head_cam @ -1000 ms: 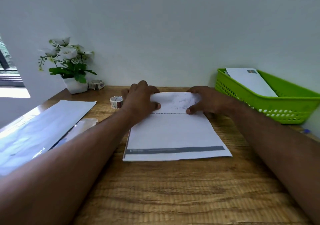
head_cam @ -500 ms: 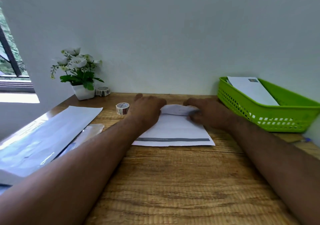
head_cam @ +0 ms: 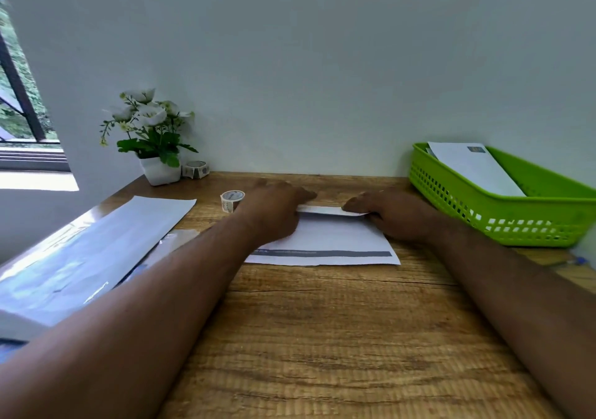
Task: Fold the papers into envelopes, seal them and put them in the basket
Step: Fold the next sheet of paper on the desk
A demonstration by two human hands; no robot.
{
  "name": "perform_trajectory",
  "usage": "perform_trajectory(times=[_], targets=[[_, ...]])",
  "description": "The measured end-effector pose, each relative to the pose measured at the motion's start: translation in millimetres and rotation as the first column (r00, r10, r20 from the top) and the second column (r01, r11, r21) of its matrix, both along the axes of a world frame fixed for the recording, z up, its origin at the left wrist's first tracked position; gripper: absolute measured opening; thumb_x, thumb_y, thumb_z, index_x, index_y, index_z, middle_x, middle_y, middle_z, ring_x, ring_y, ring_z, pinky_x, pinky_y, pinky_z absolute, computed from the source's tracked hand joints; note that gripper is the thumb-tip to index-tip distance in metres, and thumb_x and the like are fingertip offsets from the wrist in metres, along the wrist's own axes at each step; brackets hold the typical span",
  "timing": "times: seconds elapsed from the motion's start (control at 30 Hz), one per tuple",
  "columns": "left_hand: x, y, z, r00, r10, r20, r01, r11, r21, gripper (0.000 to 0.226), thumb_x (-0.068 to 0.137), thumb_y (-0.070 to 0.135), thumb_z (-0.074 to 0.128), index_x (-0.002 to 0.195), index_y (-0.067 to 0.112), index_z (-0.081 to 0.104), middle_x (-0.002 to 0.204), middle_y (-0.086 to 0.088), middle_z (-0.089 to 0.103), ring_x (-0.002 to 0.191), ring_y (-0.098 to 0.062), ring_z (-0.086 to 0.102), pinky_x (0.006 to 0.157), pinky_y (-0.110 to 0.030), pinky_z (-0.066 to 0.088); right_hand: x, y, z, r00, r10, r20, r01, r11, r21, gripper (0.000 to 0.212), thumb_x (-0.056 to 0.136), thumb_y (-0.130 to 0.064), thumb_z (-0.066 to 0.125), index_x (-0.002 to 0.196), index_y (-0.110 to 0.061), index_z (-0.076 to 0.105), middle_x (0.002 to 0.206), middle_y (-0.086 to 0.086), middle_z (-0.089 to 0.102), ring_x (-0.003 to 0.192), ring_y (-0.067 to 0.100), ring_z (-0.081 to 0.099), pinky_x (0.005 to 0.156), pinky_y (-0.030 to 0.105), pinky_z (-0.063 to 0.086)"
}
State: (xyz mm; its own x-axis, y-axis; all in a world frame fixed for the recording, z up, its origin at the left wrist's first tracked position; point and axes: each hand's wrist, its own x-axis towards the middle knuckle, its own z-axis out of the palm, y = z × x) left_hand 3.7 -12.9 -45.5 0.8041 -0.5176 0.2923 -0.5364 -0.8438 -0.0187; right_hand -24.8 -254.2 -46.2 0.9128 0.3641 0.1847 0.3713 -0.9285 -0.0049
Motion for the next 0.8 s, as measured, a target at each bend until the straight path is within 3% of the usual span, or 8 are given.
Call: perform_trajectory(times=[0.1, 0.2, 0.27, 0.37, 0.47, 0.53, 0.67, 0.8], targets=[[-4, -7, -5, 0.979, -0.077, -0.19, 0.095, 0.992, 0.087, 0.049, 0.101, 0.026, 0.035, 0.148, 0.037, 0.03, 0.157, 0.006, 0.028, 0.147, -0.019, 0.019, 0.119, -0.052, 0.008, 4, -1, -2, 0.992, -0.043, -0.12, 0.032, 0.995, -0.094, 0.047, 0.097, -0.022, 0.043, 0.142, -0.035, 0.04, 0.15, -0.012, 0.039, 0.143, 0.012, 0.026, 0.116, 0.032, 0.022], [-5, -7, -10, 0.935, -0.069, -0.347, 0.097, 0.993, 0.064, 0.049, 0.104, 0.04, 0.027, 0.152, 0.035, 0.02, 0.161, 0.006, 0.014, 0.149, -0.02, 0.005, 0.117, -0.059, 0.002, -2, 2, 0, 0.959, -0.066, -0.275, 0.067, 0.998, -0.005, 0.053, 0.097, -0.05, 0.038, 0.147, -0.034, 0.031, 0.155, -0.012, 0.026, 0.146, 0.009, 0.014, 0.118, 0.033, 0.01], [-6, -10, -14, 0.916, -0.058, -0.398, 0.084, 0.995, 0.05, 0.053, 0.103, 0.048, 0.022, 0.153, 0.034, 0.015, 0.162, 0.008, 0.007, 0.149, -0.019, 0.0, 0.116, -0.06, -0.001, -4, 8, 0, 0.945, -0.105, -0.31, 0.106, 0.994, -0.013, 0.059, 0.097, -0.056, 0.027, 0.149, -0.029, 0.027, 0.157, -0.01, 0.021, 0.147, 0.01, 0.009, 0.12, 0.039, 0.004], [-4, -15, -18, 0.918, -0.053, -0.393, 0.065, 0.998, 0.016, 0.052, 0.103, 0.048, 0.018, 0.153, 0.035, 0.016, 0.162, 0.009, 0.008, 0.15, -0.019, 0.001, 0.115, -0.061, -0.001, -3, 23, -5, 0.967, -0.137, -0.214, 0.125, 0.99, -0.071, 0.056, 0.1, -0.052, 0.018, 0.149, -0.027, 0.026, 0.158, -0.007, 0.023, 0.147, 0.013, 0.011, 0.119, 0.05, 0.003], [0, -17, -20, 0.918, -0.076, -0.39, 0.023, 0.99, -0.139, 0.046, 0.103, 0.048, 0.024, 0.147, 0.039, 0.032, 0.156, 0.008, 0.03, 0.147, -0.02, 0.019, 0.115, -0.06, 0.007, -2, 40, -15, 0.983, -0.046, -0.177, 0.07, 0.989, 0.13, 0.047, 0.102, -0.044, 0.024, 0.145, -0.03, 0.036, 0.149, -0.001, 0.041, 0.137, 0.02, 0.036, 0.114, 0.041, 0.026], [3, -16, -19, 0.91, -0.077, -0.408, -0.002, 0.982, -0.19, 0.044, 0.102, 0.049, 0.029, 0.144, 0.04, 0.038, 0.154, 0.008, 0.036, 0.144, -0.021, 0.027, 0.115, -0.058, 0.013, 0, 48, -21, 0.982, -0.056, -0.183, 0.095, 0.974, 0.208, 0.045, 0.102, -0.04, 0.027, 0.143, -0.026, 0.04, 0.147, 0.001, 0.045, 0.132, 0.022, 0.043, 0.109, 0.036, 0.032], [6, -14, -20, 0.909, -0.008, -0.417, -0.04, 0.994, -0.106, 0.048, 0.103, 0.046, 0.028, 0.149, 0.035, 0.028, 0.159, 0.005, 0.024, 0.146, -0.02, 0.021, 0.118, -0.053, 0.009, 4, 30, -19, 0.941, -0.286, -0.182, 0.304, 0.949, 0.081, 0.049, 0.103, -0.039, 0.025, 0.148, -0.022, 0.03, 0.155, 0.001, 0.032, 0.139, 0.024, 0.034, 0.114, 0.04, 0.027], [-3, -20, -15, 0.93, 0.05, -0.364, -0.052, 0.999, 0.004, 0.05, 0.105, 0.04, 0.02, 0.153, 0.028, 0.019, 0.161, 0.004, 0.016, 0.149, -0.018, 0.008, 0.117, -0.058, -0.002, 1, 19, -17, 0.926, -0.327, -0.186, 0.334, 0.943, 0.005, 0.051, 0.103, -0.041, 0.021, 0.15, -0.022, 0.025, 0.158, -0.002, 0.024, 0.144, 0.02, 0.026, 0.118, 0.046, 0.014]])
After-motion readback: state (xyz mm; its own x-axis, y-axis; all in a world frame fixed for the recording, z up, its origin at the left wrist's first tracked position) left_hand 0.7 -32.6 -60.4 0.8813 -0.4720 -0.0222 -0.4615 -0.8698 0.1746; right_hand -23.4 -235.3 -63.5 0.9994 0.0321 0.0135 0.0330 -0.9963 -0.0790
